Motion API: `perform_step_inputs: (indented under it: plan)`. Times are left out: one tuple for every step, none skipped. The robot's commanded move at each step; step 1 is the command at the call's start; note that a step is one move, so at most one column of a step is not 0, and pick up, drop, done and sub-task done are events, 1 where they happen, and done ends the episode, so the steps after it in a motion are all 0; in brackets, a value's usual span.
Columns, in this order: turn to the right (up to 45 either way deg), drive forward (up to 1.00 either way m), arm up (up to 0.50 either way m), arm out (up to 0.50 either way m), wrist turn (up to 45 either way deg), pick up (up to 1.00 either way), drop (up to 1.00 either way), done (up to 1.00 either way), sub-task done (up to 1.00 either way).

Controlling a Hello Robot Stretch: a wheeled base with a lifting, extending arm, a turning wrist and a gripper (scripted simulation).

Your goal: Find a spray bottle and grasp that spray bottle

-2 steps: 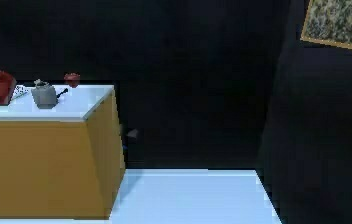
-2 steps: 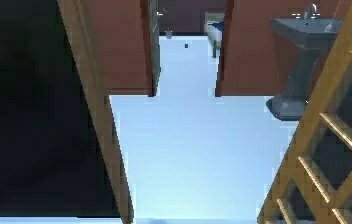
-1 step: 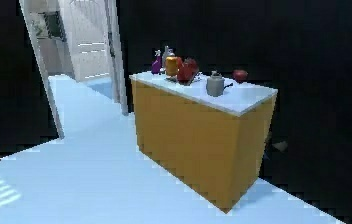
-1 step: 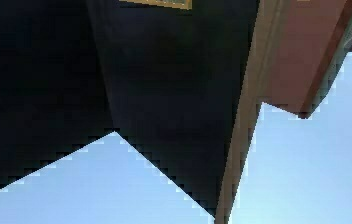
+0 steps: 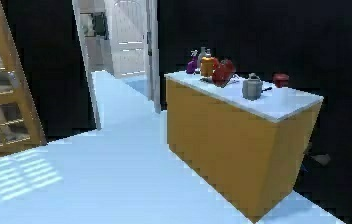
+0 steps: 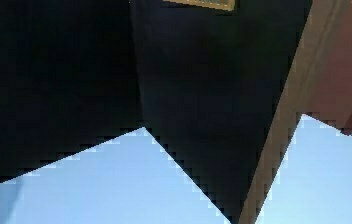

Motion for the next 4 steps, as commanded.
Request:
perform_step_inputs:
  plan:
    - [0.0, 0.95, 0.0, 0.0, 0.0, 0.0, 0.0, 0.0, 0.0]
    - [-45.0, 0.0, 0.0, 0.0, 0.0, 0.0, 0.0, 0.0, 0.0]
    - [-33.0, 0.0, 0.0, 0.0, 0.0, 0.0, 0.0, 0.0, 0.0]
    - [45.0, 0.0, 0.0, 0.0, 0.0, 0.0, 0.0, 0.0, 0.0]
